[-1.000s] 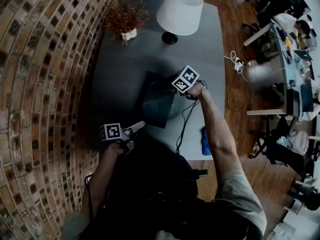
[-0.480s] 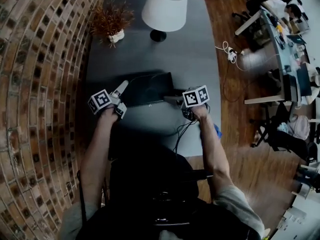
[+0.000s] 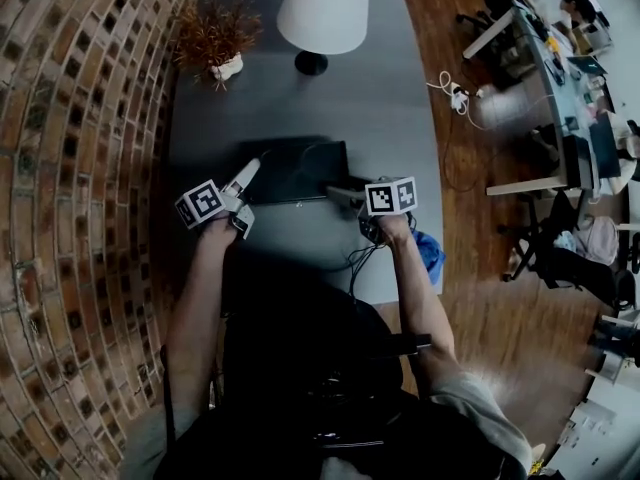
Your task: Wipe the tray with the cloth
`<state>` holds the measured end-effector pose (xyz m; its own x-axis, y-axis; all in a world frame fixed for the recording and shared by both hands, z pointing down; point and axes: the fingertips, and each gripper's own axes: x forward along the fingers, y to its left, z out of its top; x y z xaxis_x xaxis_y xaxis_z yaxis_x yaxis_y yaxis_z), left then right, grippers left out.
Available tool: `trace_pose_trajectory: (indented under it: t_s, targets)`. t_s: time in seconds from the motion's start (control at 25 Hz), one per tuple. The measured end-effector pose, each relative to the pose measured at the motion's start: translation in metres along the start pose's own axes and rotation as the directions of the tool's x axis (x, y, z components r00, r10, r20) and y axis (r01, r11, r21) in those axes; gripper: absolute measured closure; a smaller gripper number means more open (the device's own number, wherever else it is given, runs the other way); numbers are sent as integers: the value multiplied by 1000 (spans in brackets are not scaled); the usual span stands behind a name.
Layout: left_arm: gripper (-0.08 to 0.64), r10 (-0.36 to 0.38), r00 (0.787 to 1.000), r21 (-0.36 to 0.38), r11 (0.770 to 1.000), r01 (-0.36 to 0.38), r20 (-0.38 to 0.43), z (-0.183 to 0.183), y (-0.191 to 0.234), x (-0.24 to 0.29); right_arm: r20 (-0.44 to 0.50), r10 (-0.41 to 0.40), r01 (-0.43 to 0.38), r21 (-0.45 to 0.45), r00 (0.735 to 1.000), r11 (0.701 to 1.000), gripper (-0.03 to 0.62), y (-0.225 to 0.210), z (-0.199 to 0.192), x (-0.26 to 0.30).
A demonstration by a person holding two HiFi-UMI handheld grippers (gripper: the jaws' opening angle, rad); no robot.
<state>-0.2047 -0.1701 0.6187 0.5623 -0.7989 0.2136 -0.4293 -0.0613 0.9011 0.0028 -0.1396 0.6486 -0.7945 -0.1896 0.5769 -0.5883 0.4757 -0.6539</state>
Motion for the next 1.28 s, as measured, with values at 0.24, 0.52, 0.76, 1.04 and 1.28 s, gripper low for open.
trace_pose_trajectory:
  t_s: [0.24,0.52,0.76,1.04,1.28]
  targets:
    - [252,-22,1000,30,999,22,17,10,3,4,84,-20,17,39,996,999,206,-2,6,5]
    - [252,-30,1000,62,998,29,9,9,2,2,122,-38,30,64,992,997,213,-4,8,1]
    - [256,-55,998,144,988,58,-28,-2,-18,-19,225,-46,34,57,973,998,256,0,6,-25]
    - [255,-40,999,75,996,38,24,-6,-11,-14,145,-59,63,-18,988,998,253,7,-10,-5]
    - [260,-76,997,117,990,73,22,-1,-21,-23,181,-82,90,-36,980,995,298,7,-4,-15]
